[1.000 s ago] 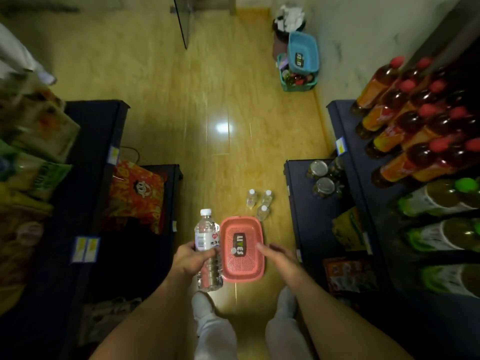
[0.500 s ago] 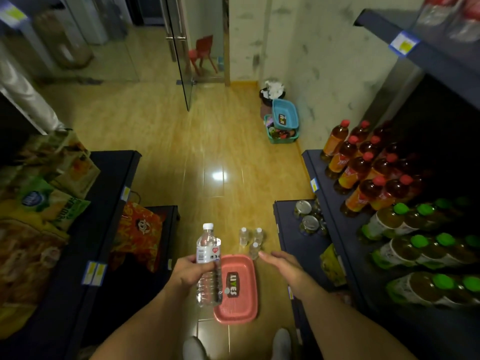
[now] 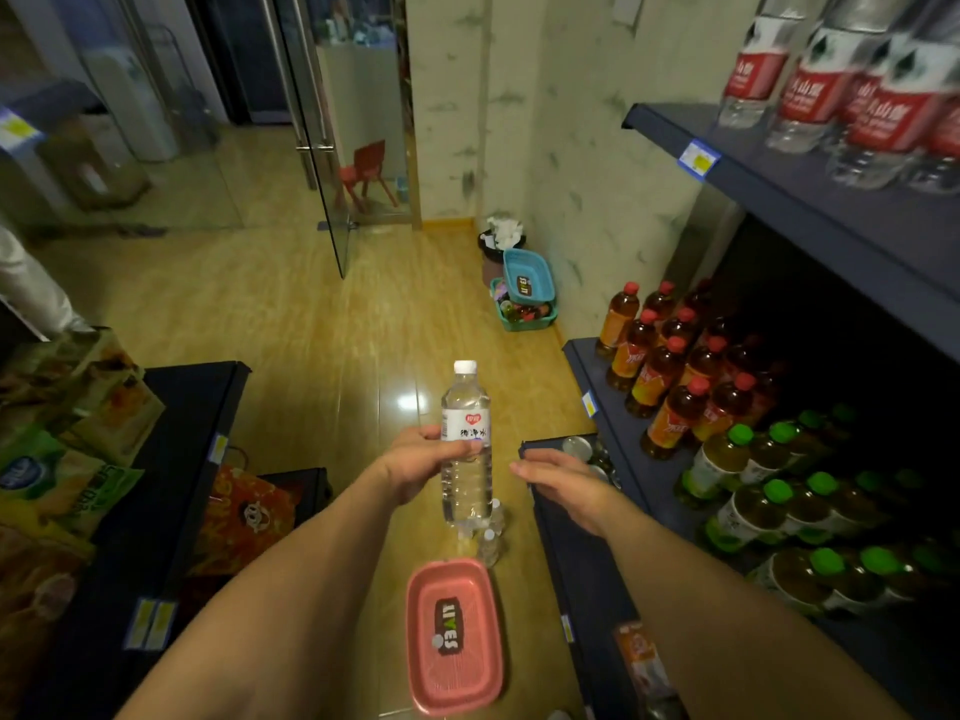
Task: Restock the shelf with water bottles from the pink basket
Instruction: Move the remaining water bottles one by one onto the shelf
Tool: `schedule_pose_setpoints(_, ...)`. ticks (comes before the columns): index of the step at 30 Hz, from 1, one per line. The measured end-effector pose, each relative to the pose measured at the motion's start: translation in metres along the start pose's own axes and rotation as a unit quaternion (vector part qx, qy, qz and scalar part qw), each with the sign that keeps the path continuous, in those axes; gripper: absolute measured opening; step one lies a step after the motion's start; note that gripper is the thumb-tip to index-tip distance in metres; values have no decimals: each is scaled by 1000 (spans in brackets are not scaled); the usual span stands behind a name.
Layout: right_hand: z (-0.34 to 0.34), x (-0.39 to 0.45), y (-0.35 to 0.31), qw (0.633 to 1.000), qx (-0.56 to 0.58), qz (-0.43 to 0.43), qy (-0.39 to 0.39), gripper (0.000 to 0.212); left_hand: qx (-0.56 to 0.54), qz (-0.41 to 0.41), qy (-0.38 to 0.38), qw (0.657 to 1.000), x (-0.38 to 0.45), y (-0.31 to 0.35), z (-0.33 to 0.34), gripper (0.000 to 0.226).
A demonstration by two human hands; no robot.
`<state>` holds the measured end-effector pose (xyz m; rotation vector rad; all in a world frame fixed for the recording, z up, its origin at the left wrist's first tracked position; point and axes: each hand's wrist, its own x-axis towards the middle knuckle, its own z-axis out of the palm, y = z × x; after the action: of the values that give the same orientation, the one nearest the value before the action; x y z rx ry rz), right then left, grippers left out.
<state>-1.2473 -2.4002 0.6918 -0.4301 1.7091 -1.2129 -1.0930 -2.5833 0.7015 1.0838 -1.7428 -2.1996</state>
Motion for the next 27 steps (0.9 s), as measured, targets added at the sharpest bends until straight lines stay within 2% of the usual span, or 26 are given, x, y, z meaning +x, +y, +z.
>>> schedule_pose_setpoints(2, 0, -2, -26, 1000, 3, -22, -18, 118, 25, 37, -17, 999, 10, 23, 5, 65)
schedule_pose_setpoints(3, 0, -5, -39, 999, 4, -33, -30, 113, 36, 49, -27, 998, 13, 36, 8, 59)
schedule_pose_setpoints(5, -1, -3, -61, 997, 4, -48, -52, 89, 51, 71, -40, 995, 18, 61, 15, 48)
schedule_pose_setpoints(7, -2, 1, -81, 995, -3, -75, -61, 64, 65, 96, -58, 992, 21, 87, 24, 53)
schedule_pose_setpoints(14, -24, -6, -151, 988, 6, -152, -37, 52, 105, 168, -100, 975, 25, 183, 38, 35)
schedule_pose_setpoints(22, -79, -57, -230, 972, 1, -219, 81, 71, 108, 260, -166, 945, 8, 318, 82, 31)
schedule_pose_setpoints(26, -113, -103, -261, 954, -25, -257, 152, 109, 101, 310, -227, 918, -6, 371, 129, 59)
schedule_pose_setpoints(27, -123, -116, -266, 948, -21, -266, 172, 114, 99, 319, -245, 910, -8, 381, 144, 59)
